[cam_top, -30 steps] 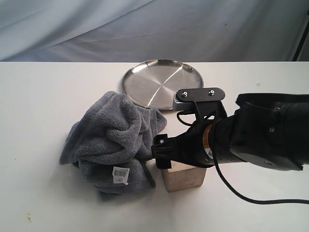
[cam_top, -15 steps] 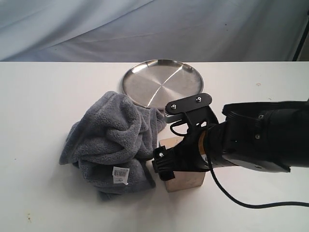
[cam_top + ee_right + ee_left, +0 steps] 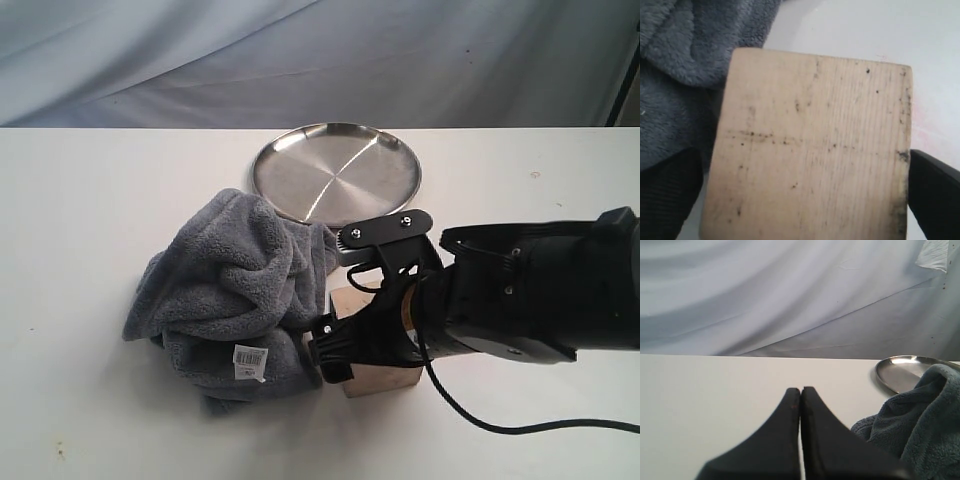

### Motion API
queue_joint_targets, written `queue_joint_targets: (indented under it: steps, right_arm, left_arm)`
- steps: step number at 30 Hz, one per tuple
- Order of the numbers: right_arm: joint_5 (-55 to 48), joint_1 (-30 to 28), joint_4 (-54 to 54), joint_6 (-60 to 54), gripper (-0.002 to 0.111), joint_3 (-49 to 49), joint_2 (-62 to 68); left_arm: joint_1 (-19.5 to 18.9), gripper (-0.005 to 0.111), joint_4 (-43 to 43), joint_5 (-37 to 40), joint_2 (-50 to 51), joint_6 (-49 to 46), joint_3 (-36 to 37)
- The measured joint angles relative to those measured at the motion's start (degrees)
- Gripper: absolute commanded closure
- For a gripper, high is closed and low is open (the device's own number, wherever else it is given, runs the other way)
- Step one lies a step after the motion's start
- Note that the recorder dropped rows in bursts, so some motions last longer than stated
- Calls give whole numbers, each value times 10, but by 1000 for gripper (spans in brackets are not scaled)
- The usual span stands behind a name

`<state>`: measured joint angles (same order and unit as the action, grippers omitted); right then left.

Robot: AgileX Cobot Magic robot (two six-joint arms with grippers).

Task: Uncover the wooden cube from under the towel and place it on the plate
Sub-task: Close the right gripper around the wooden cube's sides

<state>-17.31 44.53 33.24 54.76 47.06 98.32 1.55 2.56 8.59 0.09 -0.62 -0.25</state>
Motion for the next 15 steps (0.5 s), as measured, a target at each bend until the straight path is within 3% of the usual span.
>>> queue_joint_targets:
  steps: [15]
  right_arm:
    - [14,0,-13,6,3,0,0]
  left_arm:
    - [0,105,0,0,0,0,0]
